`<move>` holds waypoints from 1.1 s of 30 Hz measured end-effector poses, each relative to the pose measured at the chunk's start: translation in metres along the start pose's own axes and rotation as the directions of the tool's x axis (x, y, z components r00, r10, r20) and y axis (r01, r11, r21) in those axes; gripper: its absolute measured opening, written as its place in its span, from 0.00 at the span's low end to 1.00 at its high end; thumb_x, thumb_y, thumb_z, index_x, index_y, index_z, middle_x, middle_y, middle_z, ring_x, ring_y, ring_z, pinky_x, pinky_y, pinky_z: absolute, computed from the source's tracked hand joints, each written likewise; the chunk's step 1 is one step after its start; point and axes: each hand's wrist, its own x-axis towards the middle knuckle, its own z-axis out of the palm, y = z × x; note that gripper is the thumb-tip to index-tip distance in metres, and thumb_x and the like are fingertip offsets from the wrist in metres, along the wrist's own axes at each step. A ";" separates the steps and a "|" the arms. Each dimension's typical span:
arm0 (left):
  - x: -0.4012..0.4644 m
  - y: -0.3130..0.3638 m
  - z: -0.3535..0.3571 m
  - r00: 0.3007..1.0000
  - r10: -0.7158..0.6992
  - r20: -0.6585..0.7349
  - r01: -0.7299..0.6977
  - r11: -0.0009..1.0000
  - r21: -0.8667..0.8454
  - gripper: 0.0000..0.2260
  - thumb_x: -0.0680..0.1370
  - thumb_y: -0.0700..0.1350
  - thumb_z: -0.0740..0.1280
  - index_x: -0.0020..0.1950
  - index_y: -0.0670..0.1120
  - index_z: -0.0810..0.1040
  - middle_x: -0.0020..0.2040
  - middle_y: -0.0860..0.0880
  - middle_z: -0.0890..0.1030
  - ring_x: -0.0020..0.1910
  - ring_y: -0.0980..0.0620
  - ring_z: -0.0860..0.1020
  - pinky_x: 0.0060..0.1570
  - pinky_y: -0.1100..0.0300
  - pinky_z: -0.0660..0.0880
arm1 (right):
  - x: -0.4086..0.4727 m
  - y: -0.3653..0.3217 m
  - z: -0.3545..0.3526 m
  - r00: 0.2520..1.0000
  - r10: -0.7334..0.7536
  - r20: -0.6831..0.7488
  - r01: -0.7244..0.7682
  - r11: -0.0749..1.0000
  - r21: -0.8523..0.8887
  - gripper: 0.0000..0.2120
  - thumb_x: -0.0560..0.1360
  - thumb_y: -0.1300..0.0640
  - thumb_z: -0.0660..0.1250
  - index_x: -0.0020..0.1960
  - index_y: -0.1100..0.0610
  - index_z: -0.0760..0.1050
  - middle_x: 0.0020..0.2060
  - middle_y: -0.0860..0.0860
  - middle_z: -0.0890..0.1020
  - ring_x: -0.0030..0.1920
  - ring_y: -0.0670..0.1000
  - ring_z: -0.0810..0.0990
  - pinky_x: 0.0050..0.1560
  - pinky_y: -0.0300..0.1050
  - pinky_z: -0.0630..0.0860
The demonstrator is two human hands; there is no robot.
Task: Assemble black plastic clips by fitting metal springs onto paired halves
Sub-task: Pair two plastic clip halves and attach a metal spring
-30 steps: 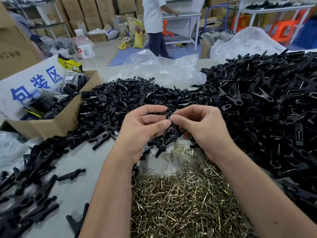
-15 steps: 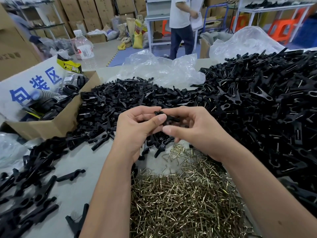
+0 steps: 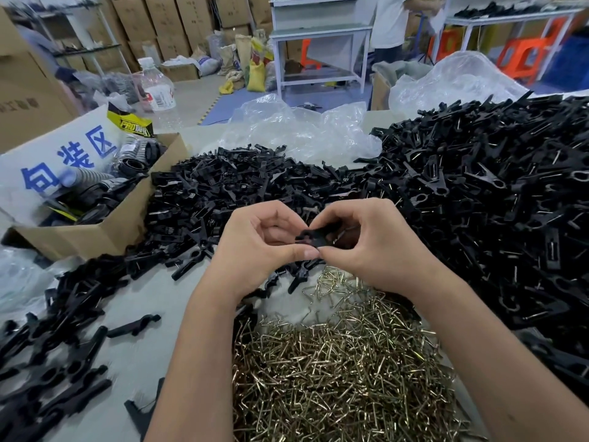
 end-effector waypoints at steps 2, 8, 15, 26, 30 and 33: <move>0.000 0.002 0.000 1.000 0.000 0.022 -0.001 1.000 0.031 0.18 0.60 0.44 0.84 0.48 0.47 0.86 0.43 0.47 0.87 0.43 0.46 0.87 0.45 0.55 0.85 | 0.000 0.002 -0.002 0.999 0.029 0.027 -0.030 0.999 0.044 0.13 0.69 0.63 0.79 0.51 0.53 0.81 0.43 0.46 0.86 0.43 0.46 0.85 0.47 0.46 0.84; 0.001 0.000 0.003 1.000 0.022 -0.011 -0.021 0.995 0.096 0.14 0.63 0.47 0.81 0.47 0.48 0.87 0.37 0.48 0.86 0.36 0.51 0.86 0.40 0.62 0.82 | 0.001 0.003 -0.006 0.995 0.044 0.094 -0.049 0.997 0.054 0.16 0.71 0.58 0.80 0.53 0.49 0.78 0.48 0.45 0.85 0.49 0.47 0.85 0.53 0.53 0.83; 0.007 -0.019 -0.008 0.963 0.007 -0.268 0.050 0.978 0.204 0.06 0.74 0.40 0.79 0.47 0.48 0.85 0.39 0.48 0.86 0.37 0.53 0.87 0.42 0.62 0.83 | 0.001 0.007 -0.016 0.954 0.206 0.219 -0.148 0.956 -0.255 0.10 0.73 0.61 0.78 0.44 0.47 0.83 0.41 0.43 0.84 0.41 0.42 0.83 0.48 0.40 0.83; 0.007 -0.021 -0.007 0.953 0.083 -0.290 0.024 0.938 0.346 0.10 0.71 0.46 0.82 0.46 0.55 0.84 0.41 0.55 0.84 0.42 0.57 0.83 0.48 0.63 0.81 | -0.001 0.010 -0.001 0.907 0.271 0.322 -0.179 0.941 -0.289 0.10 0.70 0.57 0.82 0.38 0.50 0.81 0.32 0.31 0.78 0.33 0.35 0.77 0.36 0.33 0.70; 0.007 -0.018 -0.006 0.960 0.088 -0.264 -0.011 0.960 0.281 0.11 0.69 0.44 0.83 0.45 0.54 0.85 0.40 0.53 0.84 0.39 0.57 0.82 0.47 0.64 0.80 | -0.001 0.009 -0.012 0.937 0.192 0.291 -0.186 0.981 -0.048 0.09 0.71 0.59 0.81 0.39 0.53 0.81 0.33 0.47 0.85 0.32 0.42 0.81 0.35 0.35 0.75; 0.007 -0.017 -0.005 0.958 0.097 -0.268 -0.022 0.963 0.270 0.10 0.69 0.43 0.83 0.46 0.53 0.86 0.40 0.53 0.84 0.38 0.58 0.81 0.46 0.65 0.79 | -0.002 0.009 -0.019 0.943 0.194 0.270 -0.237 0.961 0.139 0.06 0.73 0.58 0.80 0.43 0.54 0.82 0.34 0.53 0.86 0.32 0.50 0.84 0.31 0.39 0.77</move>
